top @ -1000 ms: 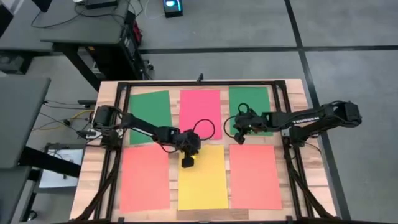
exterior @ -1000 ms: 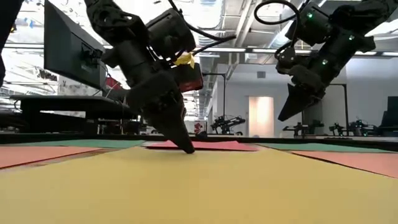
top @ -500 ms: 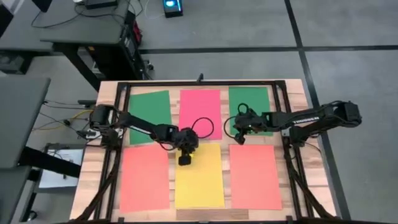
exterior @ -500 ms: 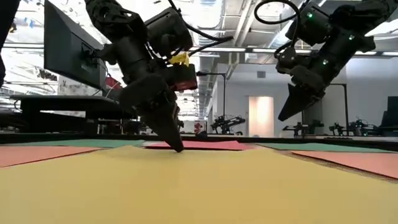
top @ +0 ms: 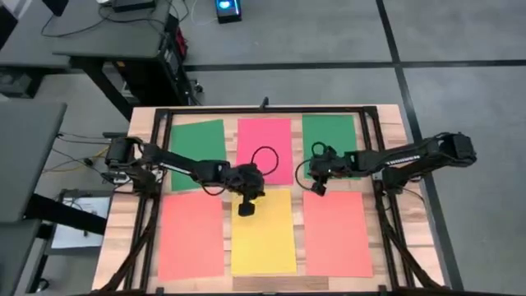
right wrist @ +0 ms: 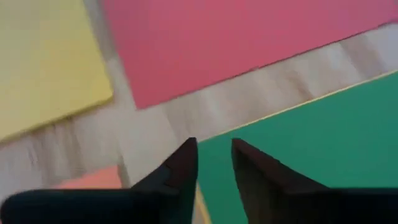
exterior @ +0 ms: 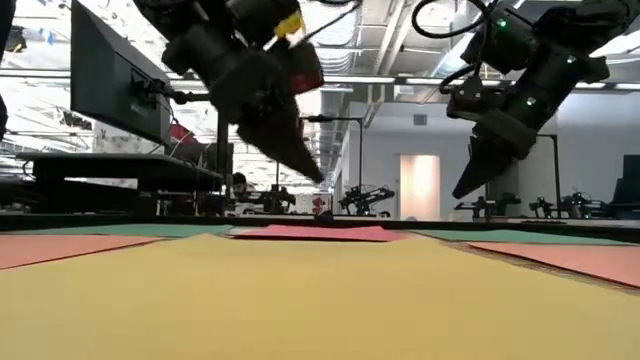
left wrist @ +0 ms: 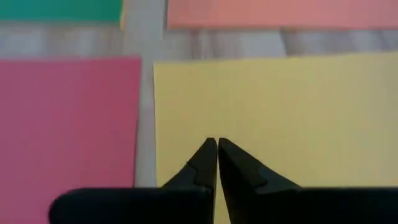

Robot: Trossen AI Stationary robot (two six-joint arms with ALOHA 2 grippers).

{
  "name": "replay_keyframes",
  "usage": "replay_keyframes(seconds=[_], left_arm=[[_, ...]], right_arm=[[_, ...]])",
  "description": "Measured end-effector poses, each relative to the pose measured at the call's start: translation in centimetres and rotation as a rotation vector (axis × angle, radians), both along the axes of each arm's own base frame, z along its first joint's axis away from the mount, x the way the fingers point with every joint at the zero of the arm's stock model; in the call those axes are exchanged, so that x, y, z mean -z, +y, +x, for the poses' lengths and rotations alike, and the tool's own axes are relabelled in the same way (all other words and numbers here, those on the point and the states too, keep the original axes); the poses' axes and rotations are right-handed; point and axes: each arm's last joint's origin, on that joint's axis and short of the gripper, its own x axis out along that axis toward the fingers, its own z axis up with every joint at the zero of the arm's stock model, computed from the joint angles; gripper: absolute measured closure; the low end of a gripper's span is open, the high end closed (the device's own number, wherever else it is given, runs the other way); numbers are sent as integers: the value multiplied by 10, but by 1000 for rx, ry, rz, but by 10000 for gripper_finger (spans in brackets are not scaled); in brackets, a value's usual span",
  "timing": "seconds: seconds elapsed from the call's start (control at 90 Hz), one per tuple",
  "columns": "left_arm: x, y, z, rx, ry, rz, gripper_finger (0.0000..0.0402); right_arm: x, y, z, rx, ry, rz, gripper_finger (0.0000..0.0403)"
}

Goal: Organize paper
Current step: Stack the green paper on top of the green paper

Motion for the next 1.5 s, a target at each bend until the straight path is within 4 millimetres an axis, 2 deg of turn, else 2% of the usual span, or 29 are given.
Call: replay_keyframes(seconds=[0.1,0.222,0.422,0.756,1.5], left_arm=[[-3,3,3,13,-40,26,402],[-3,11,4,1,-49,39,402],[-7,28,7,-19,-105,64,402],[-8,53,6,-62,-116,61,402],[-5,50,4,-53,-77,29,402]], right_arm=[[13,9,6,-67,51,-21,252],[28,15,10,-57,117,-85,222],[40,13,12,-16,164,-123,205],[40,9,12,-10,173,-153,215],[35,-1,16,35,189,-220,216]])
